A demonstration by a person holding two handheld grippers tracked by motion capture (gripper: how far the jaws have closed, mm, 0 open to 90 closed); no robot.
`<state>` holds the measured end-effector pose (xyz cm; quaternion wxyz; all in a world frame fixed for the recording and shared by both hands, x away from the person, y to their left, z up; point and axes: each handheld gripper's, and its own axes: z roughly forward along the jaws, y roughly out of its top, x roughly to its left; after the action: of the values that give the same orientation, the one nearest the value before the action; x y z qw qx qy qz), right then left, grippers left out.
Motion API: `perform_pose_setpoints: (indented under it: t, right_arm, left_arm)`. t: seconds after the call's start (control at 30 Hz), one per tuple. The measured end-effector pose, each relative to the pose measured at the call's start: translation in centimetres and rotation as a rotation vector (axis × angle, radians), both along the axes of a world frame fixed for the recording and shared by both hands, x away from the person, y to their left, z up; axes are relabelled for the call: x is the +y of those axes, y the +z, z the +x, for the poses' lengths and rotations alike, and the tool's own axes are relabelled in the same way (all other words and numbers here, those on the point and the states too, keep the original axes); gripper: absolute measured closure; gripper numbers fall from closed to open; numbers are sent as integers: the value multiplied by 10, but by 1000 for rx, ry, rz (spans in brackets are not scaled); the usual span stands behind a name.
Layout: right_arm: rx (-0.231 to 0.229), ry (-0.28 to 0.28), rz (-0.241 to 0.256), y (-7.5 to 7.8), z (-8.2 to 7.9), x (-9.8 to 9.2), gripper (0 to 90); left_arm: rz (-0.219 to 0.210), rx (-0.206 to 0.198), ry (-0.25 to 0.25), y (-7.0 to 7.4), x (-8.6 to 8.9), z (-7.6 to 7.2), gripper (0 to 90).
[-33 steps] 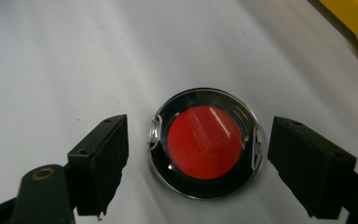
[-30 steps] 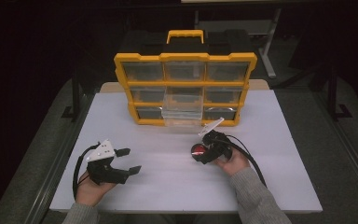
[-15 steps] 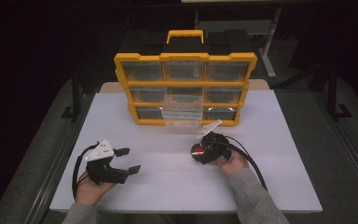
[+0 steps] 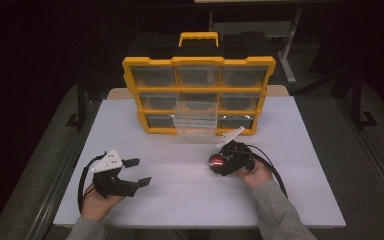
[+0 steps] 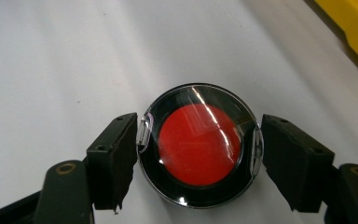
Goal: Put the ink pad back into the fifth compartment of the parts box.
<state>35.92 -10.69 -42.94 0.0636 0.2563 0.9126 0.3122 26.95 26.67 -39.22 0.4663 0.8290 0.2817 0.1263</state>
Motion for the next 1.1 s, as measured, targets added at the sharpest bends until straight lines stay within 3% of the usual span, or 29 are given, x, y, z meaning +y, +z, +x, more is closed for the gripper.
perform_pose_setpoints:
  t: [0.13,0.23,0.43,0.73,0.83,1.1]
  right_arm:
    - [1,-1,6,5,-4,-8,285]
    - [29,-1,42,8,-6,-14,285]
    - [41,9,92,19,-7,-24,286]
    - [52,11,106,37,-9,-34,286]
    - [65,15,133,43,-10,-39,286]
    - [41,11,165,62,-8,-51,286]
  left_arm:
    - [2,1,1,0,0,0,226]
    - [4,1,1,0,1,0,226]
    - [-1,3,-1,-1,-1,0,225]
    - [3,3,-2,1,1,0,225]
    - [0,6,1,0,1,0,224]
    - [2,6,1,-1,1,0,222]
